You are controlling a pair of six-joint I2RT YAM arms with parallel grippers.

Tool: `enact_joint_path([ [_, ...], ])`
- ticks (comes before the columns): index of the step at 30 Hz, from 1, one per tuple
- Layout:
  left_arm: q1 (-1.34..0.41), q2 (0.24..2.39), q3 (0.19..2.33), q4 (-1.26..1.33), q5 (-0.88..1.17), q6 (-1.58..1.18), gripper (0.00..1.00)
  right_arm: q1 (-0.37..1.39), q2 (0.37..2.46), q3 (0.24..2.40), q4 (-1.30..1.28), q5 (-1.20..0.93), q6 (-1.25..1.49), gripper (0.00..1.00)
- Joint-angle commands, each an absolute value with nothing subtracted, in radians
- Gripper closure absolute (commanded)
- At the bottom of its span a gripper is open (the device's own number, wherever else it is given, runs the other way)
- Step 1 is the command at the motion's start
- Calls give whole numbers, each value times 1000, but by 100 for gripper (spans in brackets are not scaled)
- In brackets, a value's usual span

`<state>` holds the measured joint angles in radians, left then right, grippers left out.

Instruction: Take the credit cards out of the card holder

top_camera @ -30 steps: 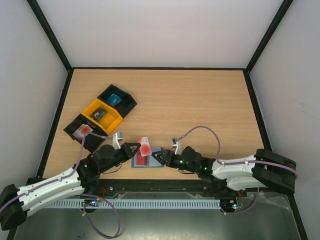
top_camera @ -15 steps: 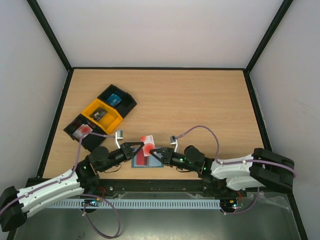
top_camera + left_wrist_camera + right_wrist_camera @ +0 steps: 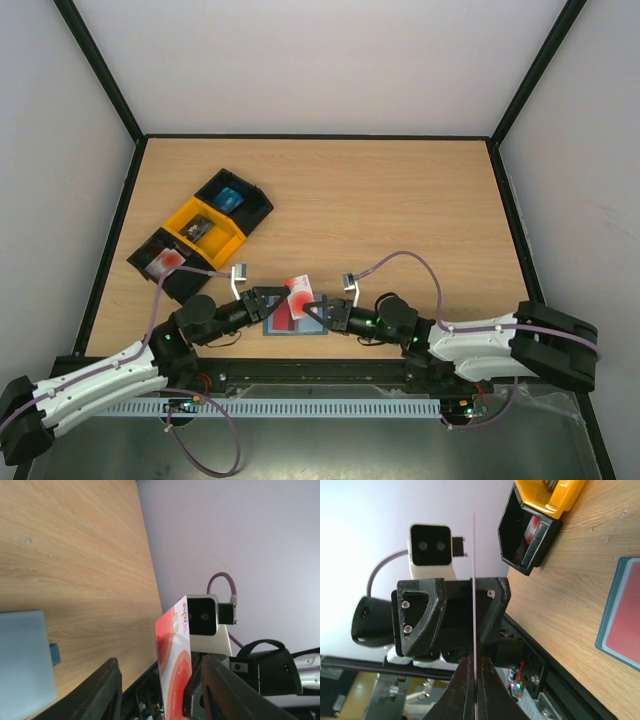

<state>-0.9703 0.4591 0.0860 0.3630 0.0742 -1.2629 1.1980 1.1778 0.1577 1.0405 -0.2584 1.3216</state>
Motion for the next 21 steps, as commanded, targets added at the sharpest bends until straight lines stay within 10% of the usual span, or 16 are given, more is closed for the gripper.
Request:
enact_joint_path([
  [1, -968, 411, 178, 145, 114, -1161, 50, 1203, 1074, 139, 886, -350, 1171, 98],
  [21, -966, 353, 301, -63, 478, -956, 50, 1203, 671, 249, 322, -659, 885, 98],
])
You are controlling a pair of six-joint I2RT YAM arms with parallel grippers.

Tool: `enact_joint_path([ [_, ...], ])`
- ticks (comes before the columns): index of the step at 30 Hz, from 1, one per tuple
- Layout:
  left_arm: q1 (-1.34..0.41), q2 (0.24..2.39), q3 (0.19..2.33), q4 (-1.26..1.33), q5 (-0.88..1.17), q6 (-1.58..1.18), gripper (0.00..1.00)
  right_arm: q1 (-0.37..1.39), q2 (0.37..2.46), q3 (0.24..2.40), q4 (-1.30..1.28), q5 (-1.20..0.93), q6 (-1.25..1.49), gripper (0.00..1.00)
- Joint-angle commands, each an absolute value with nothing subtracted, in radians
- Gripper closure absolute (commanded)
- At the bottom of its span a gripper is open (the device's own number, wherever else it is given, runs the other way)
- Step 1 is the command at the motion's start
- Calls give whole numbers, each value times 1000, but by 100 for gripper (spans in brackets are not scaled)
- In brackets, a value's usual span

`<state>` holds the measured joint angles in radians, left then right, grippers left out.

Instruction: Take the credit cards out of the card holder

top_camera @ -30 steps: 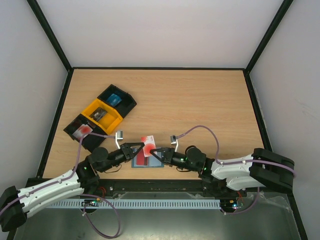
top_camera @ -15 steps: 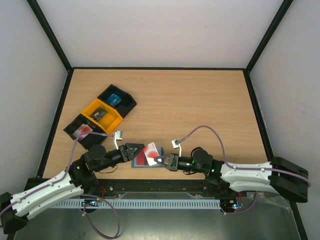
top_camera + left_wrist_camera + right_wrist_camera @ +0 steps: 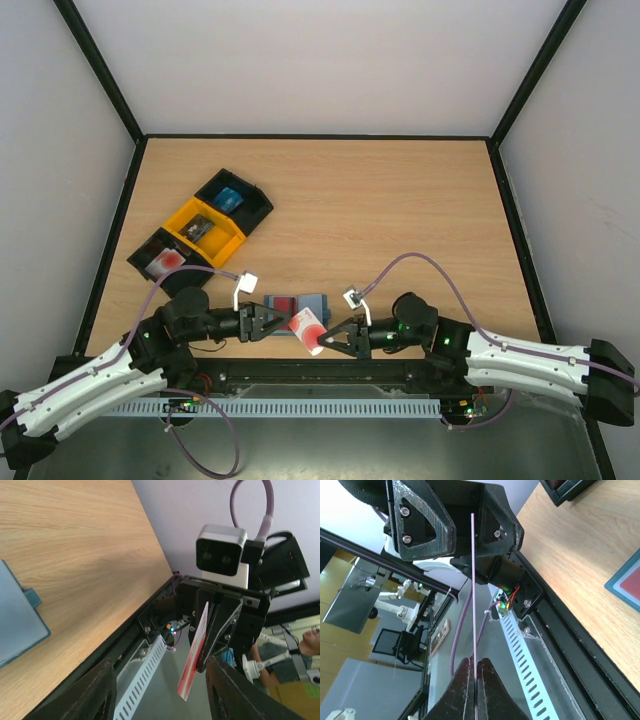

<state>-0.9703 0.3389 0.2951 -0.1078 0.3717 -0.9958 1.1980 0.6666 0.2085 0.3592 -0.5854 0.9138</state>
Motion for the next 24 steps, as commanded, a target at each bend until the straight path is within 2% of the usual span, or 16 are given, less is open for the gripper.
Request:
enact_joint_path([
  [1, -967, 357, 300, -57, 484, -951, 52, 1203, 680, 255, 327, -661, 887, 98],
  [6, -967, 380, 286, -11, 520, -942, 60, 1203, 739, 286, 346, -684, 875, 98],
  [15, -967, 379, 272, -18, 514, -928, 96, 1203, 782, 292, 368, -677, 880, 98],
  [21, -967, 372, 278, -43, 489, -920, 97, 1203, 771, 290, 355, -649, 882, 98],
  [24, -967, 363, 286, -67, 458, -917, 97, 1203, 758, 293, 337, -618, 885, 90],
])
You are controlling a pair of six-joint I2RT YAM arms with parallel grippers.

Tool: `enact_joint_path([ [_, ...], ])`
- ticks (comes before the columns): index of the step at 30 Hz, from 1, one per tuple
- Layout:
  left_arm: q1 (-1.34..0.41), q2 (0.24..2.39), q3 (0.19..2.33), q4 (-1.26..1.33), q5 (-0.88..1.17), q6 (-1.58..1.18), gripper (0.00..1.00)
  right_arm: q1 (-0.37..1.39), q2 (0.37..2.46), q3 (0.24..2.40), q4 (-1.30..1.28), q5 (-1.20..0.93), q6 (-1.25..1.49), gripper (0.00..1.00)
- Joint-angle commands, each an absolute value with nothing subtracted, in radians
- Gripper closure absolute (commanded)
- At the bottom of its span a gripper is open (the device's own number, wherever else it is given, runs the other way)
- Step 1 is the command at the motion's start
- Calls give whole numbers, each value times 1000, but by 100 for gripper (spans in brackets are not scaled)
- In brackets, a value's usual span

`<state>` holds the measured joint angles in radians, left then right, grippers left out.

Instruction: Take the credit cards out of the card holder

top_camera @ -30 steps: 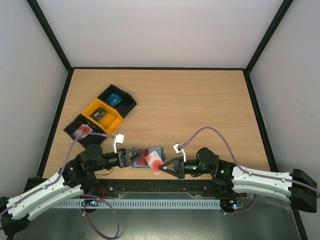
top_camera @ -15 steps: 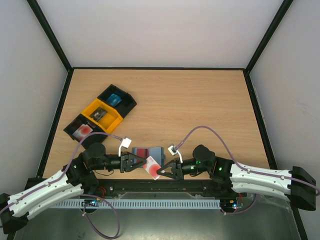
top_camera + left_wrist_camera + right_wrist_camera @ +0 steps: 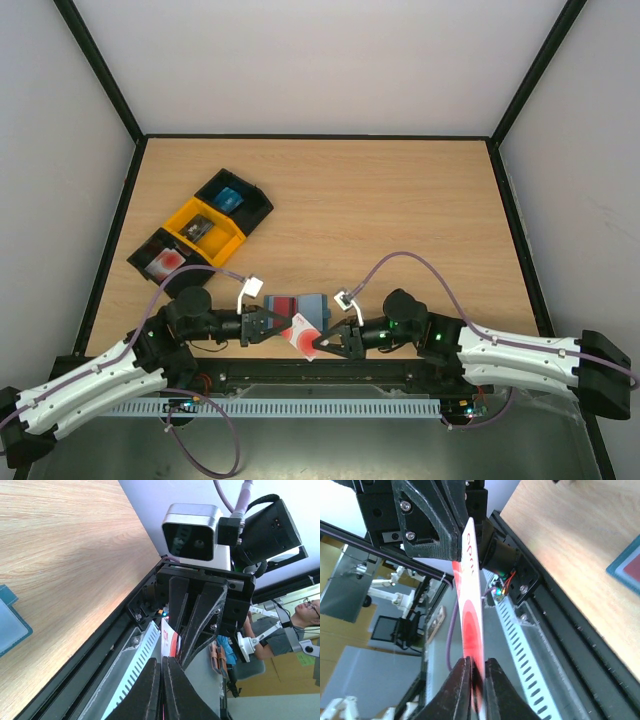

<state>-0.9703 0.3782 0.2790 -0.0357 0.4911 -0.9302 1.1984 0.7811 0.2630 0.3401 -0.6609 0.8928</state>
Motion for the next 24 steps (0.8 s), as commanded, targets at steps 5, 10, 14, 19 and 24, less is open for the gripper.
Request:
enact_joint_path([
  [5, -966, 333, 317, -152, 318, -937, 97, 1203, 715, 293, 273, -509, 891, 53],
  [10, -966, 325, 351, -213, 198, -958, 97, 1203, 669, 278, 239, -418, 907, 20],
  [14, -966, 335, 391, -264, 56, -985, 97, 1203, 636, 268, 234, -373, 921, 2],
  [19, -968, 386, 449, -337, -168, -993, 97, 1203, 613, 254, 246, -334, 938, 2],
  [24, -966, 491, 507, -423, -388, -1045, 97, 1203, 615, 240, 242, -312, 945, 2],
])
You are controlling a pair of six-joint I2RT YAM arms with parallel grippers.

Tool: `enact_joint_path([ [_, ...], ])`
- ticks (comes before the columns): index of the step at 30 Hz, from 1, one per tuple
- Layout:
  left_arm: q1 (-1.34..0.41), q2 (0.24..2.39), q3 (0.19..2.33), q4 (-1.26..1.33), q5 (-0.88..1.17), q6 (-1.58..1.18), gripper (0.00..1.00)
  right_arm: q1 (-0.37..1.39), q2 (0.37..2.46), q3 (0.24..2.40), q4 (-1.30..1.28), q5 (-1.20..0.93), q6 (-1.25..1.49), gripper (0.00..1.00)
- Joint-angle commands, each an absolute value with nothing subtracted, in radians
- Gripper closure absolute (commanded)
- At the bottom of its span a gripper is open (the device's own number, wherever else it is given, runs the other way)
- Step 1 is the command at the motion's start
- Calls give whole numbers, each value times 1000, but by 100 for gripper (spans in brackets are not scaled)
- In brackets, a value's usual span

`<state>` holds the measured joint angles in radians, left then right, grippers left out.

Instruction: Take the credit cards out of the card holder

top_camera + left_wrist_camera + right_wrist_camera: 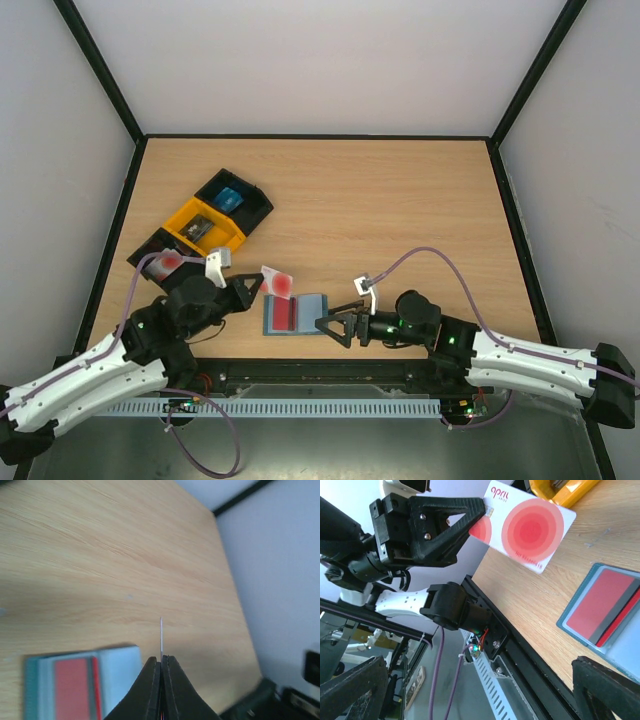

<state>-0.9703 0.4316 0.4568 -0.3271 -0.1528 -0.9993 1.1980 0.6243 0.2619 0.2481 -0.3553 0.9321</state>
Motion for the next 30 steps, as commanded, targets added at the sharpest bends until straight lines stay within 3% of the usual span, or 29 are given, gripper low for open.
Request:
enact_joint_path([
  [1, -963, 510, 517, -429, -421, -1045, 97, 1202, 615, 237, 244, -310, 946, 2],
  [7, -892, 608, 567, -453, -562, -1026, 97, 1203, 609, 218, 270, -314, 946, 2],
  [14, -641, 692, 595, -414, -446, -962, 97, 1203, 622, 220, 272, -316, 930, 2],
  [30, -317, 659, 624, -451, -623, -945, 97, 1203, 678, 227, 270, -311, 895, 2],
])
